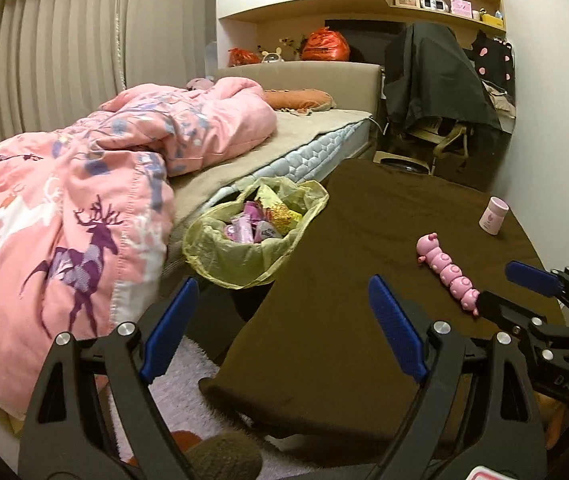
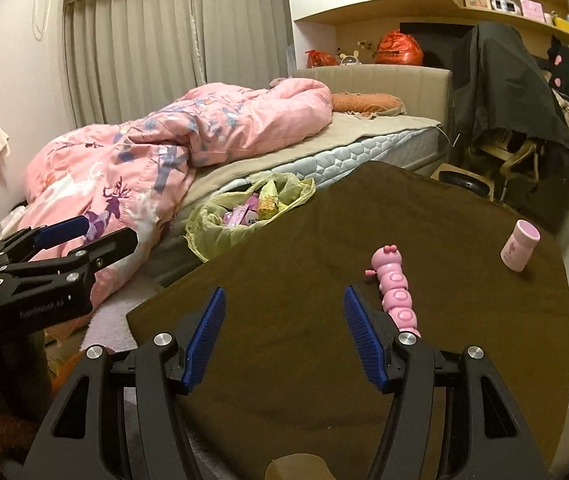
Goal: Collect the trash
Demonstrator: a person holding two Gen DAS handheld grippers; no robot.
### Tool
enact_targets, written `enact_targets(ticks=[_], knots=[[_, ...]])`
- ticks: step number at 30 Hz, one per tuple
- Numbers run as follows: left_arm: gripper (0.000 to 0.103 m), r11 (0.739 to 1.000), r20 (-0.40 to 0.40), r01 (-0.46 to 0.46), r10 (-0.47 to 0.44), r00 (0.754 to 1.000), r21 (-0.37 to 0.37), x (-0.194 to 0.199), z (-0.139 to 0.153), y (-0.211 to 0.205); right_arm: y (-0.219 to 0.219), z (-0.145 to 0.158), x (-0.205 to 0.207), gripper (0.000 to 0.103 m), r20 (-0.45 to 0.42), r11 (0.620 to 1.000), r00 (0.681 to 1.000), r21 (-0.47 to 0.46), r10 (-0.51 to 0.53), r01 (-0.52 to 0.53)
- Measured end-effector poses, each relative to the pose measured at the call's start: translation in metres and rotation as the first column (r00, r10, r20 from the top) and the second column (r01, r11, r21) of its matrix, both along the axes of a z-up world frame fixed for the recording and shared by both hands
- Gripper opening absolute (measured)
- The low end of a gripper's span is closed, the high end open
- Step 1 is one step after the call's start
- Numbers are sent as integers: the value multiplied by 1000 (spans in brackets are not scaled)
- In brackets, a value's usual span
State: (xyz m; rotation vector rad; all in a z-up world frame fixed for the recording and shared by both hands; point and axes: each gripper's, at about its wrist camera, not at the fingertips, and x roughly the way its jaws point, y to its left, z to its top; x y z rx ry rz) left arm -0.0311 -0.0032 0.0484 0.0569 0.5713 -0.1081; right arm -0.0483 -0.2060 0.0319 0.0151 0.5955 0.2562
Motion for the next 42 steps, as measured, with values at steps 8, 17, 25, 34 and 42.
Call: enact_targets(ticks=[8,17,25,34,42], knots=[[82,1000,21,-5,4,1000,12,-15,6,3,4,7,-17,57,34,1000,999,10,4,-4],[82,1000,27,-3,3,1000,17,-18,8,2,4,8,-21,57,40,1000,999,20,12,-13],[82,1000,15,3,-3,1000,19,-16,6,2,3,6,-19,57,32,1000,999,31,-1,0],[82,1000,12,6,-6,1000,21,-15,4,2,4,5,-19,57,34,1000,999,27,-1,0],[82,1000,12,18,-18,1000,21,-14,3,2,6,4,-18,57,34,1000,999,29,-2,1]])
